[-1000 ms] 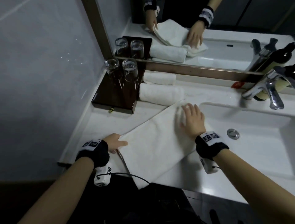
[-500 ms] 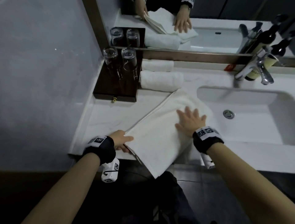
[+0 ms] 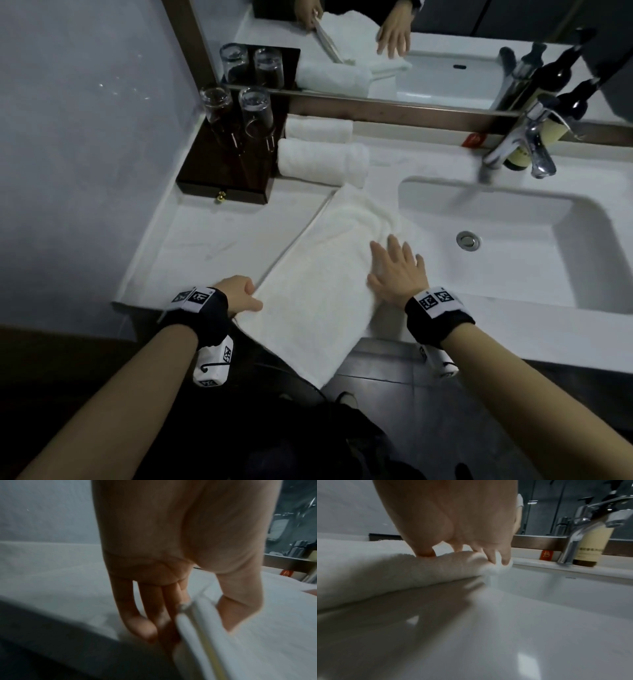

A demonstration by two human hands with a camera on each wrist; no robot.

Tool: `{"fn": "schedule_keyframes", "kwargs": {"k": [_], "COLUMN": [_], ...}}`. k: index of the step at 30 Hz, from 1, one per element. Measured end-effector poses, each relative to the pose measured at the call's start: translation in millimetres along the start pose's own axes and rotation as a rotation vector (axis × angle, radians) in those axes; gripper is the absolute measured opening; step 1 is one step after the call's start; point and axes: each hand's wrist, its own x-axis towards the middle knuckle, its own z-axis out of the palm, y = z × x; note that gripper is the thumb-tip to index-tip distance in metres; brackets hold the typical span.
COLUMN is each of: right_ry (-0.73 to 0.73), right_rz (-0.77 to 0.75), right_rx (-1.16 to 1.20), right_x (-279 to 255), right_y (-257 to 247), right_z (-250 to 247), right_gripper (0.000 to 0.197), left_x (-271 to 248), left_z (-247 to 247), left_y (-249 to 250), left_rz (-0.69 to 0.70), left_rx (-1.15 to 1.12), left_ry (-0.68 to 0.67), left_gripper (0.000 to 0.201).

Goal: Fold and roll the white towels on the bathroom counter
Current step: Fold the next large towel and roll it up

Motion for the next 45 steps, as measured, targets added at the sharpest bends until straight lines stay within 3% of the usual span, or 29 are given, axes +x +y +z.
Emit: {"fn": "schedule_keyframes", "kwargs": {"k": [5, 9, 13, 18, 23, 26, 29, 33, 35, 38, 41, 43, 45], "right_ry": [-0.06, -0.095, -0.117, -0.107, 0.054, 0.042, -0.007, 0.079, 0.103, 0.118, -0.007, -0.076, -0.045], "right_rz": [-0.311, -0.426, -0.341, -0.248, -0.097, -0.072, -0.043, 0.046, 0.083, 0.066, 0.06, 0.076, 0.064], "right_rx": [-0.071, -0.152, -0.164, -0.138, 0.13, 0.224, 0.241, 0.303, 0.345, 0.246, 0.166, 0.261, 0.294], "right_x": [14, 31, 49, 66, 81, 98, 110, 114, 113, 112, 114, 116, 121], "right_y": [-3, -22, -29, -31, -32, -27, -28, -29, -26, -17, -8, -4, -4], "right_z": [-5, -9, -17, -31, -48, -60, -62, -58, -57, -60, -65, -69, -75], "right_gripper": [0.063, 0.06, 0.057, 0.057, 0.067, 0.067, 0.055, 0.03, 0.026, 0.026, 0.024, 0.018, 0.013], "left_x": [-25, -39, -36, -10, 31, 58, 80, 99, 103, 105, 106, 104, 99], "left_z": [26, 26, 6, -16, -41, -61, -76, -86, -88, -89, -89, -87, -87], "left_y": [-1, 3, 13, 32, 58, 74, 87, 94, 97, 102, 105, 110, 117], "left_rz": [-0.063, -0.122, -0.077, 0.019, 0.191, 0.281, 0.329, 0.404, 0.403, 0.392, 0.346, 0.298, 0.253], "left_rx": [-0.063, -0.147, -0.005, -0.052, -0.117, -0.212, -0.235, -0.127, -0.081, -0.053, -0.058, -0.14, -0.221], "left_ry": [-0.168, -0.03, 0.254, 0.348, 0.442, 0.451, 0.406, 0.361, 0.327, 0.316, 0.35, 0.344, 0.344], "left_gripper": [0.038, 0.04, 0.027, 0.014, 0.035, 0.046, 0.049, 0.031, 0.018, 0.03, 0.036, 0.031, 0.018]}}
